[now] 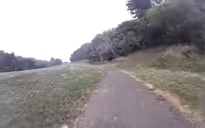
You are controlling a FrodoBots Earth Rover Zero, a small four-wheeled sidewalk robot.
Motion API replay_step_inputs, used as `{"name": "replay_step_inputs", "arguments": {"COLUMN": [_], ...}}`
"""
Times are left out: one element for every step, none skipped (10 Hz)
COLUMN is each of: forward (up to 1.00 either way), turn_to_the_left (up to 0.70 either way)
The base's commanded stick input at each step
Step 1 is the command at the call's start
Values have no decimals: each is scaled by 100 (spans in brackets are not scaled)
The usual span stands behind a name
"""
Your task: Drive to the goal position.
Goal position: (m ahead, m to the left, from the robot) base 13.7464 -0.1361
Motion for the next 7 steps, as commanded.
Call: {"name": "replay_step_inputs", "arguments": {"forward": [45,45,45,45,45,45,45], "turn_to_the_left": [-27,-27,-27,-27,-27,-27,-27]}}
